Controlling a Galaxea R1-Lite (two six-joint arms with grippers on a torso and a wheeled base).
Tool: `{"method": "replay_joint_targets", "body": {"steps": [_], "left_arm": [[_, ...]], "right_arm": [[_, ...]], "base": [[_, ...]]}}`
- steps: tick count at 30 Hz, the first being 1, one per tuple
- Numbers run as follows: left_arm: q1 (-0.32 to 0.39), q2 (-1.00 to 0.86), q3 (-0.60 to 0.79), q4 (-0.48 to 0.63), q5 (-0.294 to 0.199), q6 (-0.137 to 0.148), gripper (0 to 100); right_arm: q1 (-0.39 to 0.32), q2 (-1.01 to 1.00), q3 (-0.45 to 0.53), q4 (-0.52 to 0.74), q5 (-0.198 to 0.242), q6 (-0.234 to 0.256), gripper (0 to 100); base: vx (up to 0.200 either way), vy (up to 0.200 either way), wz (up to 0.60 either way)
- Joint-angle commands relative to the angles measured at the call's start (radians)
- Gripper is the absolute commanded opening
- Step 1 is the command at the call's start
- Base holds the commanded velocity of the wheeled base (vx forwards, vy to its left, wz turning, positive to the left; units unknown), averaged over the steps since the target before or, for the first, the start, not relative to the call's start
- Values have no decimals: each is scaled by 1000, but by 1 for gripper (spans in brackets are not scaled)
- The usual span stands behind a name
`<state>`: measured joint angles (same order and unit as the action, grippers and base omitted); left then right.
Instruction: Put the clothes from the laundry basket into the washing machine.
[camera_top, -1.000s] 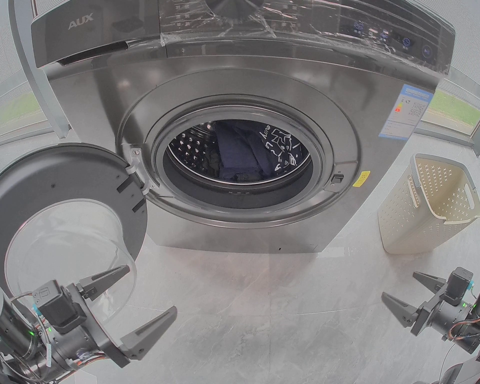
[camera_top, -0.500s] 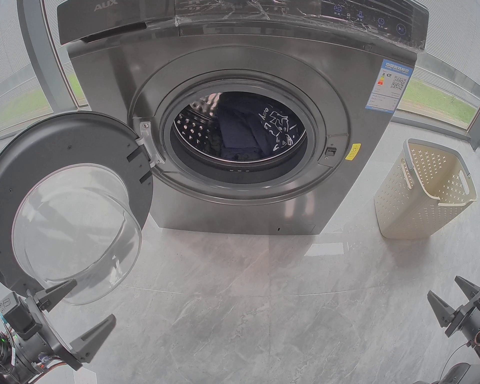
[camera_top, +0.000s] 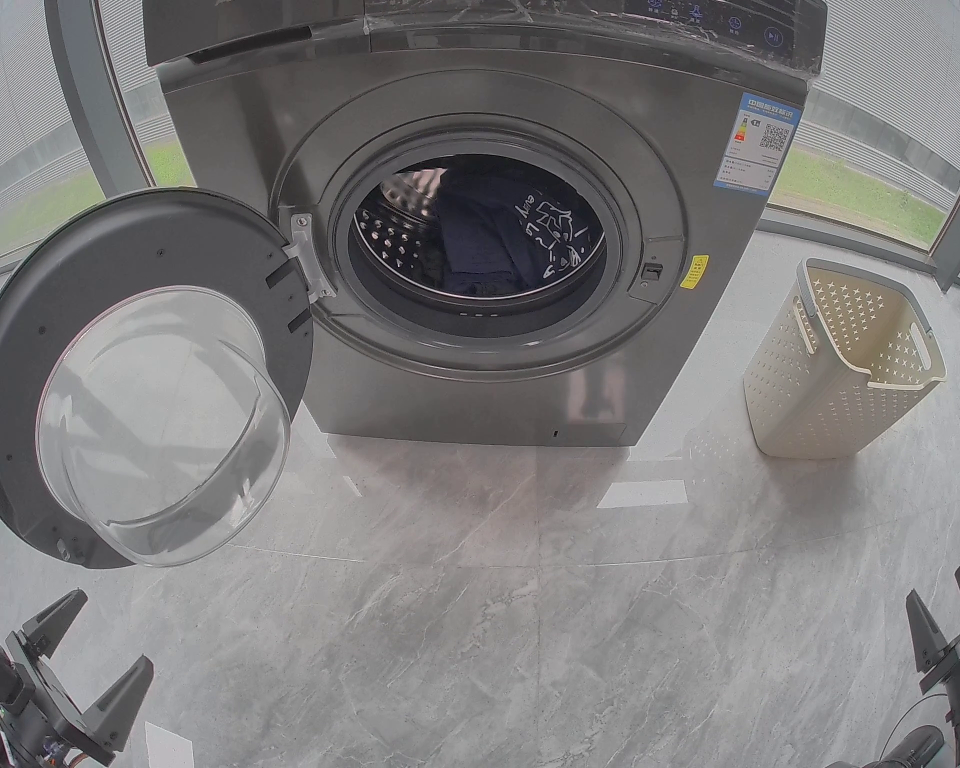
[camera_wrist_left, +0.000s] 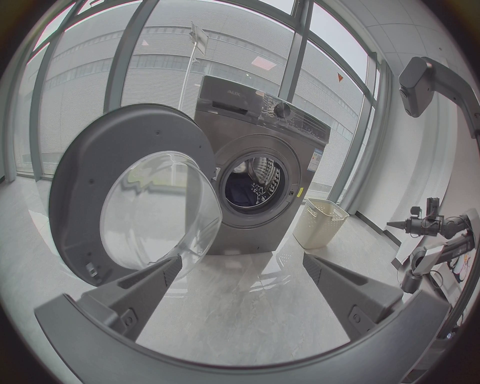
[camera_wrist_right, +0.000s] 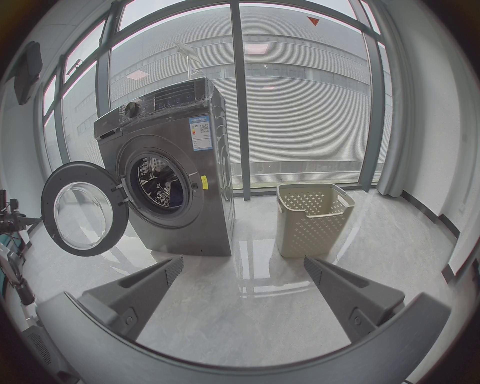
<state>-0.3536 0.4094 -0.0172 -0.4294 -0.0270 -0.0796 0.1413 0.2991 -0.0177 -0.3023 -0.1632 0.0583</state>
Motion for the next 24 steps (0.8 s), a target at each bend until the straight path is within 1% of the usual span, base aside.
{"method": "replay_joint_targets", "body": {"steps": [1,2,3,4,5,7,9,11,12,13,14,16,18,19,20,21,22,24], "left_arm": [[76,-141,17,57,-14,-5,100],[87,-159,17,73,-14,-3,100],[88,-162,17,75,-14,-3,100],[111,-195,17,104,-16,-2,100],[111,-195,17,104,-16,-2,100],[151,-236,17,149,-14,-3,100],[194,-267,17,178,-16,-2,100],[223,-290,17,205,-16,-2,100],[248,-316,17,231,-16,3,100],[260,-317,17,241,-14,14,100],[271,-320,17,247,-16,17,100],[282,-322,17,245,-14,20,100],[289,-323,17,247,-16,20,100],[340,-343,17,274,-25,32,100],[355,-356,17,305,-34,44,100],[372,-377,17,360,-42,53,100],[370,-379,16,380,-42,57,100],[370,-379,17,359,-36,43,100]], "right_arm": [[-43,-167,16,103,2,-2,100],[-48,-198,16,135,2,-2,100],[-48,-203,16,141,4,-2,100],[-48,-216,16,189,2,8,100],[-48,-216,16,189,2,8,100],[-48,-210,16,218,-7,15,100],[-71,-219,16,235,-7,-5,100],[-124,-241,12,249,1,-28,100],[-161,-267,15,250,8,-54,100],[-161,-273,15,249,10,-57,100],[-157,-273,16,249,13,-55,100],[-152,-287,16,252,24,-52,100],[-152,-291,16,253,25,-52,100],[-152,-296,16,253,27,-52,100],[-152,-296,16,253,27,-54,100],[-154,-296,16,253,28,-58,100],[-154,-296,16,253,30,-61,100],[-154,-296,16,253,44,-68,100]], "base": [[0,0,0],[-200,0,0],[-200,0,0],[-200,0,0],[-200,0,0],[-200,0,0],[0,0,0],[0,0,0],[0,0,0],[0,0,0],[0,0,0],[0,0,0],[0,0,0],[0,0,0],[0,0,0],[0,0,0],[0,0,0],[0,0,0]]}}
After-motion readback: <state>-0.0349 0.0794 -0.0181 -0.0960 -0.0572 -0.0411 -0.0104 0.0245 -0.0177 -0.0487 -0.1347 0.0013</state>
